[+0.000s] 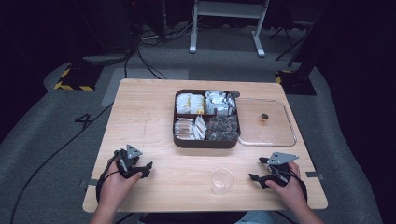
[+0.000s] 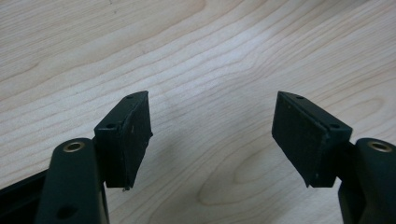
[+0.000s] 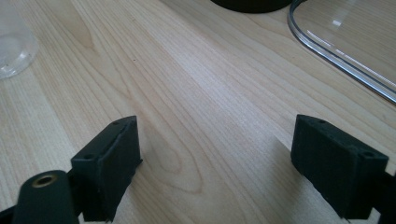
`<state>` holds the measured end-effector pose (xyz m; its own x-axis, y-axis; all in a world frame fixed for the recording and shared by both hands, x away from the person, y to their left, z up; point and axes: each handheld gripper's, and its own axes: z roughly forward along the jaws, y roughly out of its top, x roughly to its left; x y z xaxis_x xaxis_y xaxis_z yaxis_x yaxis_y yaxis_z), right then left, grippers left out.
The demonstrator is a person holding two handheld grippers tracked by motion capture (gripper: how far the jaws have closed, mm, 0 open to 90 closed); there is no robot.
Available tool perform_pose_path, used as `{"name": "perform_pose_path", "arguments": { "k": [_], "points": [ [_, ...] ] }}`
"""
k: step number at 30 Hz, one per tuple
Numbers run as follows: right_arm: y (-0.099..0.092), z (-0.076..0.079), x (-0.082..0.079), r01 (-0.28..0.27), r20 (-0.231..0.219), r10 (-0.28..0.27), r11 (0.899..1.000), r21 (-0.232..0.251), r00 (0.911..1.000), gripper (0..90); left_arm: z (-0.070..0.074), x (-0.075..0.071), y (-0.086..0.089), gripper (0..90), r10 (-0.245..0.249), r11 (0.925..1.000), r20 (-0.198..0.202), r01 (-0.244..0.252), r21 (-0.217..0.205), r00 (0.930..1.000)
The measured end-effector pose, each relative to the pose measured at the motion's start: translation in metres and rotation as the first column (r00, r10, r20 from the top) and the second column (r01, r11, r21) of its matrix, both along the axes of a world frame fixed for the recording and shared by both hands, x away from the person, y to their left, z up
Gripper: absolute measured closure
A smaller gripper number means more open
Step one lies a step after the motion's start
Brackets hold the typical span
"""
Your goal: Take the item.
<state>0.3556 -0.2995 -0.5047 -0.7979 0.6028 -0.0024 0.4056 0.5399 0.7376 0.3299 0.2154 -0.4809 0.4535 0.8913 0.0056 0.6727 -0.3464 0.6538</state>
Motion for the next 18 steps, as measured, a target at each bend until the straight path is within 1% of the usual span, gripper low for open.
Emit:
{"name": "perform_pose_path", "arguments": {
  "k": [2, 4, 5, 7, 11, 13, 15, 17, 18],
  "points": [
    [0.0, 0.0, 0.0, 0.001, -0.001, -0.001, 1.0, 0.0, 1.0, 15.8, 0.004, -0.001, -0.001, 29.0, -0.007, 1.0, 0.005, 0.007, -0.007, 1.0],
    [0.0, 0.0, 0.0, 0.001, -0.001, -0.001, 1.0, 0.0, 1.0, 15.8, 0.012, -0.001, -0.002, 29.0, -0.014, 0.9998, 0.014, 0.014, -0.013, 0.9998],
    [0.0, 0.0, 0.0, 0.001, -0.001, -0.001, 1.0, 0.0, 1.0, 15.8, 0.012, -0.001, -0.002, 29.0, -0.014, 0.9998, 0.014, 0.014, -0.013, 0.9998],
    [0.0, 0.0, 0.0, 0.001, -0.001, -0.001, 1.0, 0.0, 1.0, 15.8, 0.019, -0.001, -0.004, 29.0, -0.016, 0.9992, 0.032, 0.017, -0.037, 0.9993],
    [0.0, 0.0, 0.0, 0.0, -0.001, 0.0, 1.0, 0.0, 1.0, 15.8, 0.033, -0.002, -0.01, 30.4, -0.003, 0.9965, 0.068, 0.009, -0.083, 0.9977],
    [0.0, 0.0, 0.0, 0.001, -0.001, -0.001, 1.0, 0.0, 1.0, 15.8, 0.039, -0.002, -0.014, 30.6, -0.007, 0.996, 0.085, 0.014, -0.088, 0.9964],
    [0.0, 0.0, 0.0, 0.001, 0.0, -0.001, 1.0, -0.002, 1.0, 16.0, 0.043, 0.0, -0.019, 30.7, -0.018, 0.9962, 0.085, 0.025, -0.083, 0.9962],
    [0.0, 0.0, -0.001, 0.006, 0.0, -0.006, 1.0, -0.002, 1.0, 16.1, 0.046, 0.003, -0.024, 30.7, -0.023, 0.9962, 0.067, 0.029, -0.082, 0.9975],
    [0.0, 0.0, -0.001, 0.009, 0.0, -0.009, 1.0, -0.002, 1.0, 16.1, 0.048, 0.005, -0.026, 30.7, -0.023, 0.9962, 0.066, 0.029, -0.082, 0.9975]
  ]
}}
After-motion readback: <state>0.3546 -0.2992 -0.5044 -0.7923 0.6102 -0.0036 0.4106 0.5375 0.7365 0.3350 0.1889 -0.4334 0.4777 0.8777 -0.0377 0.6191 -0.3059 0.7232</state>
